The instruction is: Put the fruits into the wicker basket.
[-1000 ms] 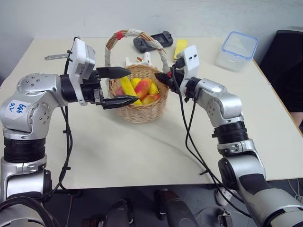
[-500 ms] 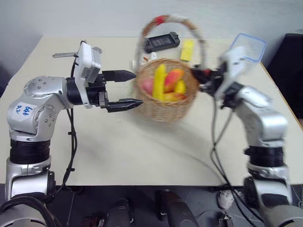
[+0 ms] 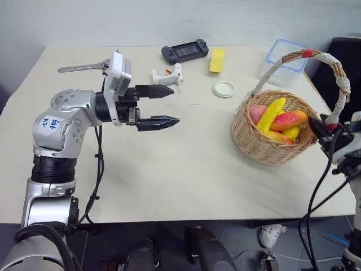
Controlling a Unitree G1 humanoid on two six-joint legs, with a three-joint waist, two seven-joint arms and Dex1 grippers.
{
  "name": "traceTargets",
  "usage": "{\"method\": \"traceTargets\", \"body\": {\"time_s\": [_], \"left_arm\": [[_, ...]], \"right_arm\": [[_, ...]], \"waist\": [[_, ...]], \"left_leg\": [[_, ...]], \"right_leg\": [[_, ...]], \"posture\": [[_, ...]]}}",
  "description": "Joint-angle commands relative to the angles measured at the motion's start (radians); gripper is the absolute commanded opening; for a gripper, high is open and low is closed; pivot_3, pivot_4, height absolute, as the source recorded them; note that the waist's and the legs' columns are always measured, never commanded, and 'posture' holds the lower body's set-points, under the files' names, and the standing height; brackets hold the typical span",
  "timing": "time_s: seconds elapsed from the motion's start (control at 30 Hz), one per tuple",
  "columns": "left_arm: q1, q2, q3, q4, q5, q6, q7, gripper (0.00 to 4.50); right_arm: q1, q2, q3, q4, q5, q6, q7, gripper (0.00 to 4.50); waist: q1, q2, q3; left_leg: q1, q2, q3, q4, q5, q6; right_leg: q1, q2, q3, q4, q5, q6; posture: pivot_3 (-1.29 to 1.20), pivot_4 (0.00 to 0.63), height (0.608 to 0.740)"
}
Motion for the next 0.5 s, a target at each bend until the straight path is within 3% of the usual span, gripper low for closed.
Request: {"method": "traceTargets", "body": {"time_s": [0.03,0.13,0.2,0.37,0.5], "left_arm": [[-0.026,0.009,0.019,0.013,-0.007,-0.011,-0.029,4.50],[-0.030,0.026,0.023,0.048,-0.006,-0.013,-0.067,4.50],[-0.042,0.053,0.017,0.090,0.015,-0.033,-0.109,4.50],[-0.073,0.100,0.019,0.140,0.025,-0.022,-0.164,4.50],[-0.037,0.108,0.041,0.108,0.016,-0.030,-0.164,4.50]], "right_arm": [[0.104,-0.090,-0.153,-0.088,0.094,0.038,0.082,2.98],[0.223,-0.168,-0.273,-0.085,0.149,0.087,0.158,4.01],[0.342,-0.259,-0.422,-0.061,0.224,0.173,0.300,4.46],[0.570,-0.405,-0.622,0.078,0.285,0.267,0.596,4.46],[0.517,-0.451,-0.599,0.146,0.293,0.252,0.603,4.46]], "waist": [[0.004,0.000,0.000],[0.007,0.000,0.000],[0.007,0.000,0.000],[0.000,-0.004,0.001],[-0.006,-0.006,0.001]], "left_leg": [[0.000,0.000,0.000,0.000,0.000,0.000],[0.002,-0.001,-0.001,0.001,-0.001,0.002],[0.010,-0.001,-0.001,-0.002,-0.003,0.003],[0.023,-0.001,-0.001,-0.013,-0.007,0.011],[0.030,-0.001,-0.001,-0.016,-0.008,0.012]], "right_leg": [[0.000,0.000,0.000,0.000,0.000,0.000],[0.004,-0.001,0.000,-0.002,-0.001,0.001],[0.014,-0.001,-0.002,-0.010,-0.001,0.002],[0.029,-0.001,-0.001,-0.024,-0.001,0.003],[0.036,-0.001,-0.001,-0.028,-0.001,0.003]], "posture": [[0.00,0.150,0.740],[0.00,0.150,0.740],[0.00,0.150,0.740],[0.00,0.150,0.740],[0.00,0.150,0.740]]}}
